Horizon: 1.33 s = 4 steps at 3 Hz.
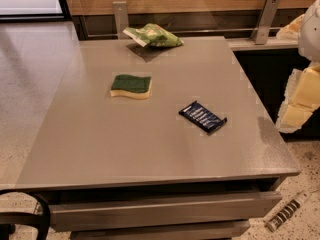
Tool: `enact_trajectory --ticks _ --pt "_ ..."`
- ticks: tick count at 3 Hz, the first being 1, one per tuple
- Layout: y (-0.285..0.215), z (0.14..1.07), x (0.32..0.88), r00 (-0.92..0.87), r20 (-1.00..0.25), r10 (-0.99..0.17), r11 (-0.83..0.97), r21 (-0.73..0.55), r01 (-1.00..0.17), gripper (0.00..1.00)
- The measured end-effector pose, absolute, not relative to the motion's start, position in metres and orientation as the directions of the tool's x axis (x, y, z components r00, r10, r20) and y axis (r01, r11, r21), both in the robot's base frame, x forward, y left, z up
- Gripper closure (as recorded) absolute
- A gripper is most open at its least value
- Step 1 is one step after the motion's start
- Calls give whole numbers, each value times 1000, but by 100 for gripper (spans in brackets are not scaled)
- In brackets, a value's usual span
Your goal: Pick rxbar blueberry
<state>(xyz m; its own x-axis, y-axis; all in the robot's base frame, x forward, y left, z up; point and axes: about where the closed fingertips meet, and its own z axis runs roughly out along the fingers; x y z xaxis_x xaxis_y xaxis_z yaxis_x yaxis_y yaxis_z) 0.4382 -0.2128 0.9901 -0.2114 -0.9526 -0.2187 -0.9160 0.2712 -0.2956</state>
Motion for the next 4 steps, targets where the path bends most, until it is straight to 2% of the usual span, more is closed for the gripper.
enact_trajectory --ticks 1,2,4 --pt "-213 990 438 -211 -219 -953 271 -296 -916 0" --pt "-213 982 444 -244 -293 -924 332 -302 -894 0" --pt "-189 964 484 -299 -559 -773 524 -298 -798 0"
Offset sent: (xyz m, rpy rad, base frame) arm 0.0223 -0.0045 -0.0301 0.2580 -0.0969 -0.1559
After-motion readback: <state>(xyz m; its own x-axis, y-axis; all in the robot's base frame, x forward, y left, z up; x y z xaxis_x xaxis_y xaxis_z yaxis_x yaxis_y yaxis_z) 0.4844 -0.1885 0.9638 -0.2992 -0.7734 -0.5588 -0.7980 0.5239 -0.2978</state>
